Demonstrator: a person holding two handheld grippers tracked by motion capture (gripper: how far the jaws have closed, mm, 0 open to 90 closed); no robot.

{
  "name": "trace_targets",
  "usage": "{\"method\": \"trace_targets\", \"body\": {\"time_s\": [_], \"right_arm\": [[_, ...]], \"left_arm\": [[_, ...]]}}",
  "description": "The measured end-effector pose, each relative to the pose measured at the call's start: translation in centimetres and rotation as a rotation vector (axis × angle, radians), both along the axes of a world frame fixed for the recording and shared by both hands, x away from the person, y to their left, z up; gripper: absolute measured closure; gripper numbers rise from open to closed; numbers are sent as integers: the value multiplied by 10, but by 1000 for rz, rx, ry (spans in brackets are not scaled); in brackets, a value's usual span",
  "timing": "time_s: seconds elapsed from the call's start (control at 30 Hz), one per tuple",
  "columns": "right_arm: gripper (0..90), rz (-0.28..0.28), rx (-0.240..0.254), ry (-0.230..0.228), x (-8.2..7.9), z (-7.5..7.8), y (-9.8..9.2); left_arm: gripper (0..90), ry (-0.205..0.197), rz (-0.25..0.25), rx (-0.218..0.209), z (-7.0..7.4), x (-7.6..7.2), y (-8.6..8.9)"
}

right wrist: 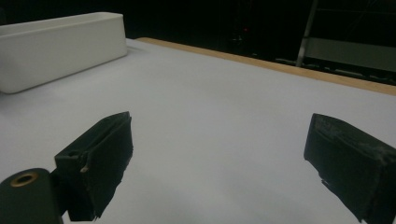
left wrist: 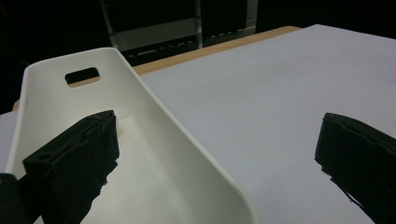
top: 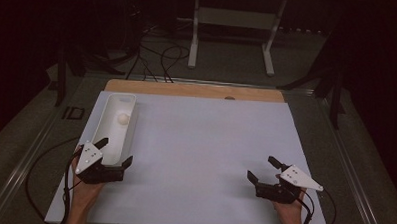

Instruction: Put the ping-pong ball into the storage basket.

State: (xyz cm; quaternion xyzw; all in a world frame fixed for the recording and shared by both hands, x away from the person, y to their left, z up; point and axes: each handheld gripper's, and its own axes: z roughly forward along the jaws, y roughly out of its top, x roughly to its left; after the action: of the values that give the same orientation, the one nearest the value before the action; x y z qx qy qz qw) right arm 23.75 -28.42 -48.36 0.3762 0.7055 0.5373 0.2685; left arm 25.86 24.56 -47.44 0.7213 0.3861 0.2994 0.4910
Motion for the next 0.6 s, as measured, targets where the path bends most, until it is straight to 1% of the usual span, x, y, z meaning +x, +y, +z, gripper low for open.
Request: {"method": "trace_targets", "body": {"time_s": [0.1, 0.27, 0.33, 0.47, 0.6], "right_arm": [[76, -5, 3, -4, -1, 0, 0], [76, -7, 13, -24, -3, 3, 1], [76, -5, 9, -32, -5, 4, 2], [76, -4, 15, -34, -6, 4, 3], [76, 5, 6, -43, -9, 5, 5]], "left_arm": [[2, 0, 2, -5, 0, 1, 1], [2, -4, -1, -9, 0, 0, 0], [2, -6, -1, -12, 0, 0, 0], [2, -12, 0, -12, 1, -1, 1], [2, -16, 7, -13, 2, -2, 3]]}}
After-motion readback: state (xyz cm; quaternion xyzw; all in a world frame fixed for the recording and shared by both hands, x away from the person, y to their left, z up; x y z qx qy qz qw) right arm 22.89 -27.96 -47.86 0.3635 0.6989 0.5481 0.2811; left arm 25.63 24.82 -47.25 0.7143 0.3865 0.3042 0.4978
